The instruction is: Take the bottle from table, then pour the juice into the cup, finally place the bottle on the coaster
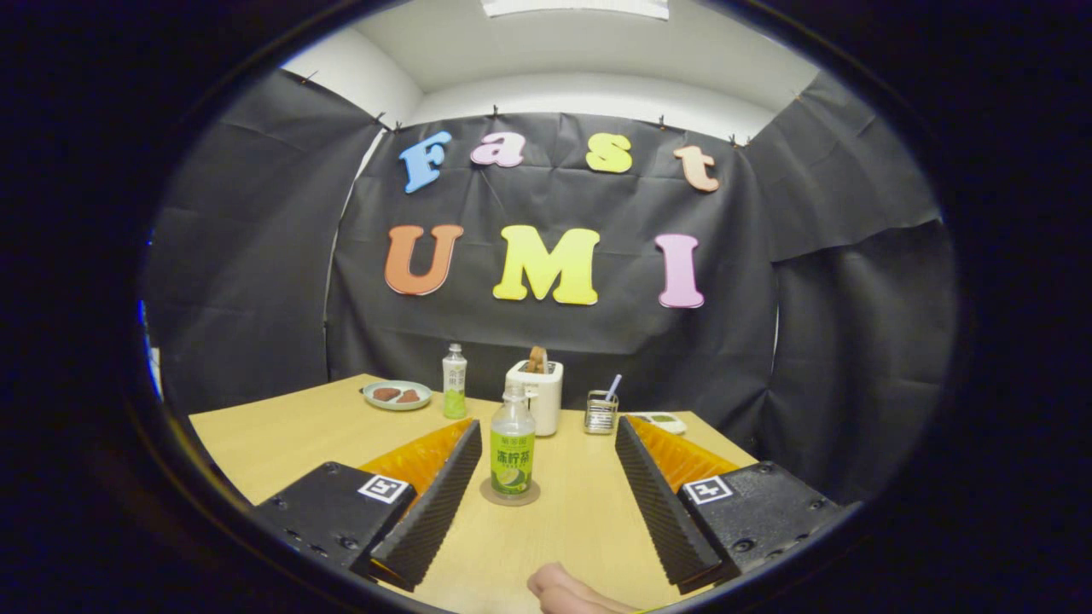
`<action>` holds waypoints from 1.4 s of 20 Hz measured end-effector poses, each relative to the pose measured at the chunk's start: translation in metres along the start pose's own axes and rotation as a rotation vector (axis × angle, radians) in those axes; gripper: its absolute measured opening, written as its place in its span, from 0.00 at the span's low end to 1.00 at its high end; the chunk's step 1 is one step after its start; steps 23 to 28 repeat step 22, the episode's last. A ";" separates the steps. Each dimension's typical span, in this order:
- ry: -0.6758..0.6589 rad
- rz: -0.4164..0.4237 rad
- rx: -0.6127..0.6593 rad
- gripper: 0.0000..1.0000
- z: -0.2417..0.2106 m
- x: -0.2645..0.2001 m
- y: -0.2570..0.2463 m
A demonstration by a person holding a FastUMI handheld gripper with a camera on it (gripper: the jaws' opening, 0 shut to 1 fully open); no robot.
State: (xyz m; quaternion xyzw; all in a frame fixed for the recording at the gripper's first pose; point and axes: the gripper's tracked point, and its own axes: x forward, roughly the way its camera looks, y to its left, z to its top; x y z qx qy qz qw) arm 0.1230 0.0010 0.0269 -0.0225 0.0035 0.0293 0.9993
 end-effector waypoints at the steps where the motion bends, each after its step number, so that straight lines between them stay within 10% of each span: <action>1: -0.001 0.004 0.001 1.00 0.002 -0.014 -0.003; 11: -0.069 -0.026 0.053 1.00 0.018 -0.113 -0.030; 28: -0.014 -0.046 0.042 1.00 -0.012 -0.111 -0.027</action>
